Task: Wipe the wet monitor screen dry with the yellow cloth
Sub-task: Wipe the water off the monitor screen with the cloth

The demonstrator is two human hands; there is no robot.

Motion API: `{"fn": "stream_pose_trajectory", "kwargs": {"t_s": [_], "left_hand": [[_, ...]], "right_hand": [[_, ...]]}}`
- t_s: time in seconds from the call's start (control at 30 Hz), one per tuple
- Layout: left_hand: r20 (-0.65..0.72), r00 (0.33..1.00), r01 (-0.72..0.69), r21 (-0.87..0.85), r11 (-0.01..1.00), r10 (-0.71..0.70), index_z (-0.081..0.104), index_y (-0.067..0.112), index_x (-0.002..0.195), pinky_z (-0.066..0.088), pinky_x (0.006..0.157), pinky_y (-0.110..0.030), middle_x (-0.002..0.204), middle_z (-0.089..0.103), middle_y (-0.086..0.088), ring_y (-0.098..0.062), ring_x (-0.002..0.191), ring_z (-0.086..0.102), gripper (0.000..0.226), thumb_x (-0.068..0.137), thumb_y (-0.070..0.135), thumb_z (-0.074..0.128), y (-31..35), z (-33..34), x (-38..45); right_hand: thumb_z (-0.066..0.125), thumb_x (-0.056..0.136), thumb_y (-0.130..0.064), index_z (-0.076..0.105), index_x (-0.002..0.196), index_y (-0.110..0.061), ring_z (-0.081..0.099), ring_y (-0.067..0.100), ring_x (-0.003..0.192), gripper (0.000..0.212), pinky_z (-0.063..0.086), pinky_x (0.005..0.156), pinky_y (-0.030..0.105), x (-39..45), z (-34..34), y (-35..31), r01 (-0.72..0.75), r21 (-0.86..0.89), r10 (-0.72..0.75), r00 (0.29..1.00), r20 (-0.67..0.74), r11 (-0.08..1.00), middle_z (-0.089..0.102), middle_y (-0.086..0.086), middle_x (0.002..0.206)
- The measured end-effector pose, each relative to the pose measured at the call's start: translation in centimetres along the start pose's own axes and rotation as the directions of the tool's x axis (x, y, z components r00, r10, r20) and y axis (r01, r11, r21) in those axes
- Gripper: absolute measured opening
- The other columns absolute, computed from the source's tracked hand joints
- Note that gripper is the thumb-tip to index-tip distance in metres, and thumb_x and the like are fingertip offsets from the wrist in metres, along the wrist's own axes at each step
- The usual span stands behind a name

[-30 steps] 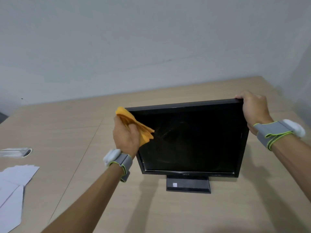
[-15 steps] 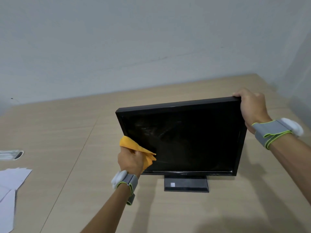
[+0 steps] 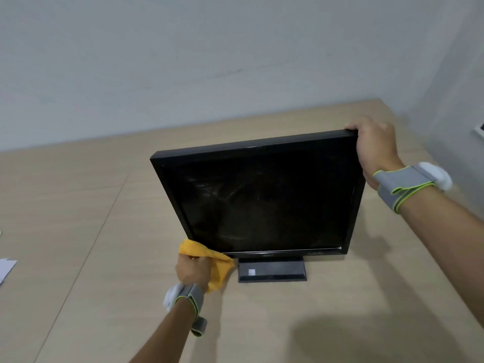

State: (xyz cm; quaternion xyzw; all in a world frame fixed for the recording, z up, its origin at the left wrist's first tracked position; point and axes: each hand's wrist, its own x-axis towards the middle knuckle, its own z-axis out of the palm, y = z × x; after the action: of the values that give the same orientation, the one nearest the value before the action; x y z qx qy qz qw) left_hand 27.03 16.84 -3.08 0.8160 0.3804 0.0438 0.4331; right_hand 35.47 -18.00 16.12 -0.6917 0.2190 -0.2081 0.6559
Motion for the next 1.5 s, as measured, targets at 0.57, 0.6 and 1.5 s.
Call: {"fn": "stream_pose_trajectory", "kwargs": {"t_s": [0.57, 0.6, 1.5], "left_hand": [[0.593, 0.744, 0.583, -0.351, 0.732, -0.308, 0.056, 0.005, 0.116, 0.053, 0.090, -0.056, 0.110, 0.062, -0.018, -0.039, 0.095, 0.061, 0.038, 0.082, 0.012, 0.069, 4.8, 12.5, -12.7], [0.592, 0.740, 0.581, -0.323, 0.748, -0.319, 0.057, 0.005, 0.113, 0.053, 0.091, -0.055, 0.111, 0.063, -0.019, -0.039, 0.097, 0.061, 0.036, 0.080, 0.014, 0.070, 4.9, 12.7, -12.7], [-0.122, 0.992, -0.035, 0.032, 0.999, 0.039, 0.060, 0.004, 0.088, 0.039, 0.072, -0.034, 0.101, 0.068, -0.027, -0.047, 0.093, 0.062, 0.007, 0.090, 0.008, 0.054, 4.4, -0.4, -2.0]], "right_hand": [[0.059, 0.047, -0.049, 0.058, 0.068, -0.018, 0.034, 0.017, 0.060, 0.038, 0.029, 0.056, 0.034, 0.2, 0.0, -0.1, 0.005, 0.018, -0.006, 1.000, 0.006, 1.000, 0.039, 0.003, 0.065], [0.059, 0.046, -0.049, 0.057, 0.066, -0.018, 0.034, 0.016, 0.057, 0.037, 0.029, 0.055, 0.032, 0.2, 0.0, -0.2, -0.002, 0.018, 0.001, 1.000, 0.008, 1.000, 0.039, 0.002, 0.063], [0.060, 0.059, -0.038, 0.060, 0.071, -0.015, 0.033, 0.018, 0.062, 0.026, 0.029, 0.057, 0.033, -0.5, -0.1, -0.4, -0.002, 0.050, 0.002, 1.000, 0.015, 0.999, 0.038, 0.002, 0.063]]}}
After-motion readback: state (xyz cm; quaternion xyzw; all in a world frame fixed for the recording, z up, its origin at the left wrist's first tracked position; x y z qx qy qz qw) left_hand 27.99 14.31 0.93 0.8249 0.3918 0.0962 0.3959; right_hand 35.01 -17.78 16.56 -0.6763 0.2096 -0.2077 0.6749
